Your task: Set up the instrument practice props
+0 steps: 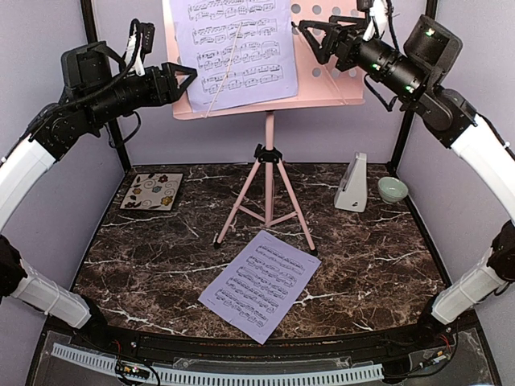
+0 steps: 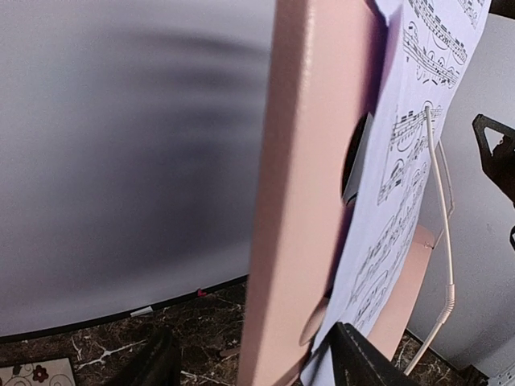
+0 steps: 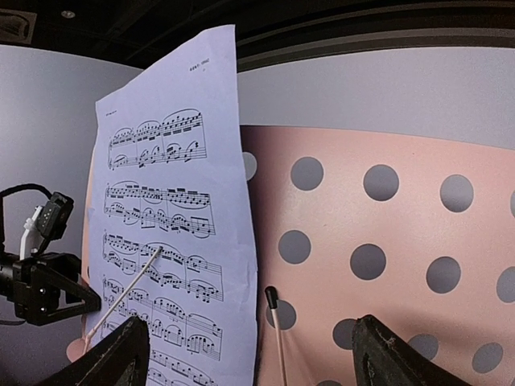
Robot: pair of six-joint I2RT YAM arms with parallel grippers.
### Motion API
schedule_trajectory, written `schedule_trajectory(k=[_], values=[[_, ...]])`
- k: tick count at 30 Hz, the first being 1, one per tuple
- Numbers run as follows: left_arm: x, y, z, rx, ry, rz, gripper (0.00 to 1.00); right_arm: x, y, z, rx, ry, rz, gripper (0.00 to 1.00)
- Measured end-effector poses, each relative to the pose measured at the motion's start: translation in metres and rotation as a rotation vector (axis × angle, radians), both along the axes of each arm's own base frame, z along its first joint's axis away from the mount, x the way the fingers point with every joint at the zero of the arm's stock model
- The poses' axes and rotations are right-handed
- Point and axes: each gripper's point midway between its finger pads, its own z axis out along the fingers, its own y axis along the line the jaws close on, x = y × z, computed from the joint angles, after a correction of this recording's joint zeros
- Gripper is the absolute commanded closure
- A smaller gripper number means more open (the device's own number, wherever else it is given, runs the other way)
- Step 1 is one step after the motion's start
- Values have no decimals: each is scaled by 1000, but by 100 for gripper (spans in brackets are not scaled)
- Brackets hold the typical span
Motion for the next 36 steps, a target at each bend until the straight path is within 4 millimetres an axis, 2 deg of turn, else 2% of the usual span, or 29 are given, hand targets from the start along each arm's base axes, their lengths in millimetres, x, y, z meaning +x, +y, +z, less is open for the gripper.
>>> schedule_trajectory(k=[6, 12, 14, 18, 22, 25, 30, 36], values=[[-2, 1, -1, 40, -17, -2, 49, 4, -9, -1, 4, 7, -28, 14], [-6, 4, 7, 74, -49, -1, 54, 3, -20, -2, 7, 10, -51, 14], [-7, 7, 12, 81, -65, 4, 51, 4, -23, -4, 6, 14, -56, 14], [-8, 11, 22, 97, -96, 15, 40, 6, -27, -6, 7, 22, -65, 14], [-11, 16, 33, 119, -133, 25, 22, 9, -30, -8, 7, 26, -72, 14], [-13, 18, 35, 120, -139, 25, 18, 9, -33, -8, 6, 28, -75, 14], [-19, 24, 17, 103, -95, 27, 18, 8, -42, -8, 12, 45, -75, 12], [-27, 44, -22, 76, -4, 42, 16, 0, -60, -5, 44, 86, -50, 11]])
